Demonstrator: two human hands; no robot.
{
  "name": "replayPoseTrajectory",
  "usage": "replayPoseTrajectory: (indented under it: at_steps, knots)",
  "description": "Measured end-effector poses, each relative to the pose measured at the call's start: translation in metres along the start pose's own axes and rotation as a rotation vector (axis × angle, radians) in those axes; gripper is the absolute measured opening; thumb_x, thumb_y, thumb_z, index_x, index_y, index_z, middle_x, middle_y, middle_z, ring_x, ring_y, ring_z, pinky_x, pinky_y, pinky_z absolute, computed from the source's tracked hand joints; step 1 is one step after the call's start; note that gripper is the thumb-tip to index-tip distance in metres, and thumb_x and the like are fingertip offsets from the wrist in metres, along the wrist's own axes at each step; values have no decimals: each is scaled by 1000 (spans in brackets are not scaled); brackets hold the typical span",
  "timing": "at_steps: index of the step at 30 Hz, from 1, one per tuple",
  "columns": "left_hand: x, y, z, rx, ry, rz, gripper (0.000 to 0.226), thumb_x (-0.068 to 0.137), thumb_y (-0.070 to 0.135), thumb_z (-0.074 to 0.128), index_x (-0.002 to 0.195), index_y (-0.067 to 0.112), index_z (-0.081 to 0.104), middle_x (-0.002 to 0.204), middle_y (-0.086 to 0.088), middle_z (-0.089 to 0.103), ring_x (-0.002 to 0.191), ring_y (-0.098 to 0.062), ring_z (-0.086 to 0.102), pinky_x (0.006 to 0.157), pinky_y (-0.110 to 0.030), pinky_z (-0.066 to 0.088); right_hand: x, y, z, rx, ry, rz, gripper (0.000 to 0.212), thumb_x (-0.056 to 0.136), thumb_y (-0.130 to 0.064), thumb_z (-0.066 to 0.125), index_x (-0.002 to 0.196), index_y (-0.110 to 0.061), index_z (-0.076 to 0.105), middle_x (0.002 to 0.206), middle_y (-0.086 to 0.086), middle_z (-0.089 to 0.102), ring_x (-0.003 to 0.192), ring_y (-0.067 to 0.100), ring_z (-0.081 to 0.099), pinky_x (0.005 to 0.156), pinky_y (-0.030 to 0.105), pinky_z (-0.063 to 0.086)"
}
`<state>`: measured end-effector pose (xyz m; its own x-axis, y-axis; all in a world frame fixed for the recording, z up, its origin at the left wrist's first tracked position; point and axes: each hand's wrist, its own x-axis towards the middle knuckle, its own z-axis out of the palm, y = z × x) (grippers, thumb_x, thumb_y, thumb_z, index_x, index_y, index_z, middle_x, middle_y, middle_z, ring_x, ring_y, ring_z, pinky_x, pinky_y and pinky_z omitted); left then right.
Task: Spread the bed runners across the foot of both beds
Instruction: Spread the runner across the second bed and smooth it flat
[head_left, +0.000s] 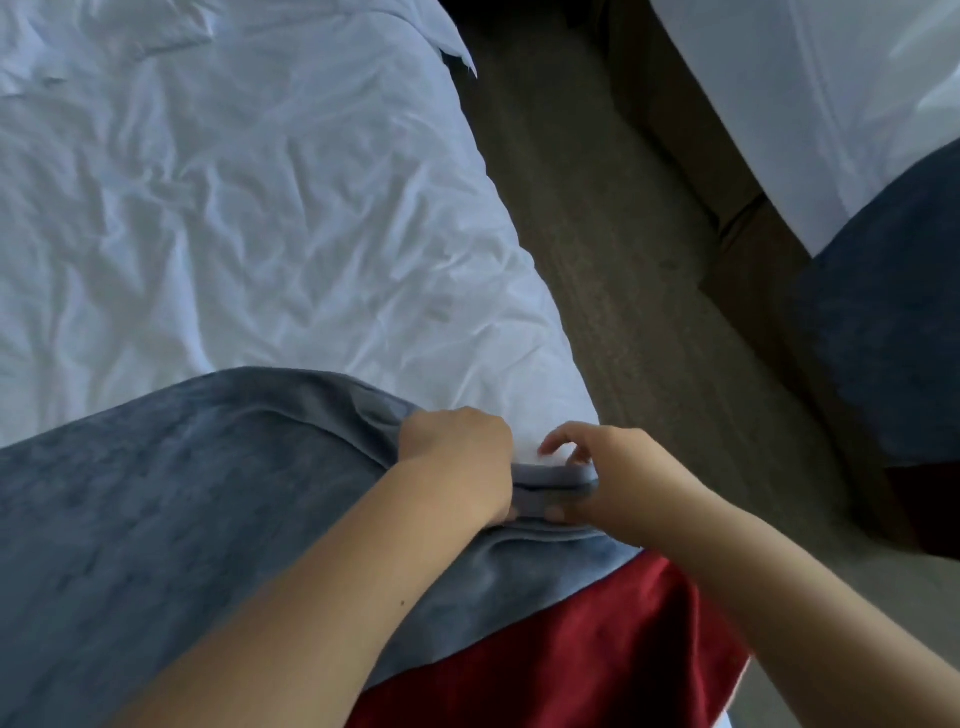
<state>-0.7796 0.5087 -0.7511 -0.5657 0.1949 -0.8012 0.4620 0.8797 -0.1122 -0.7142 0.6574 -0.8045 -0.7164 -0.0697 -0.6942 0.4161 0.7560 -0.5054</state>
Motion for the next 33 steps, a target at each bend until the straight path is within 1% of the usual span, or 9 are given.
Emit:
replayPoseTrajectory:
  at_steps: [5,9,11,16,21,24,27,30,33]
  knots:
    - [-18,-2,4,-95,-17,-30,67,77,91,38,89,28,58,94,2,61,92,-20,60,71,-34,36,-15,-6,6,-278,102,-101,29,72,-51,72,98,-40,64,76,-17,58,84,9,61,68,29,52]
    - [-32,1,7,8,220,-21,34,102,59,42,106,28,57,98,-1,42,75,-17,50,60,-30,31,-28,-3,8,-285,451,-166,22,72,-50,67,89,-35,64,59,-12,55,61,13,59,51,26,40]
    - [-34,2,10,6,315,-15,29,102,52,48,115,26,50,111,-5,37,61,-17,36,53,-31,23,-33,-3,10,-320,516,-159,33,73,-46,62,105,-40,60,56,-10,51,56,17,57,50,27,39]
    - [-37,-4,4,-182,456,59,17,102,41,49,106,29,38,87,3,51,74,-22,46,63,-34,32,-44,-8,17,-301,740,-142,65,66,-21,70,130,-35,64,64,0,60,51,30,60,54,29,32]
    - [-51,1,8,-305,953,168,24,94,15,57,103,29,41,86,5,58,46,-18,39,46,-23,19,-63,-23,27,-156,880,-113,73,74,-21,71,141,-35,46,97,3,72,58,31,65,47,26,32]
    - [-42,0,40,-320,1036,276,16,95,15,51,97,27,40,88,3,61,41,-23,49,38,-25,29,-63,-23,51,7,652,-120,64,77,-25,75,133,-36,46,77,-7,67,41,11,53,37,29,41]
    - [-39,-8,62,-459,914,341,13,100,38,47,97,26,42,85,9,55,50,-21,56,38,-34,42,-66,-12,46,348,205,-87,44,81,-41,78,116,-40,50,70,-5,69,53,12,67,56,38,58]
    - [-44,-21,57,-650,625,344,34,103,55,24,102,32,49,85,14,59,69,-9,61,61,-38,51,-70,-8,11,654,-144,1,49,77,-63,75,112,-32,58,85,8,76,68,28,75,63,37,59]
    - [-46,-30,39,-476,342,330,35,99,60,34,99,35,59,98,13,57,69,-4,58,76,-32,51,-68,-11,-8,683,-209,154,64,87,-75,46,105,-17,65,85,16,76,69,32,75,51,30,51]
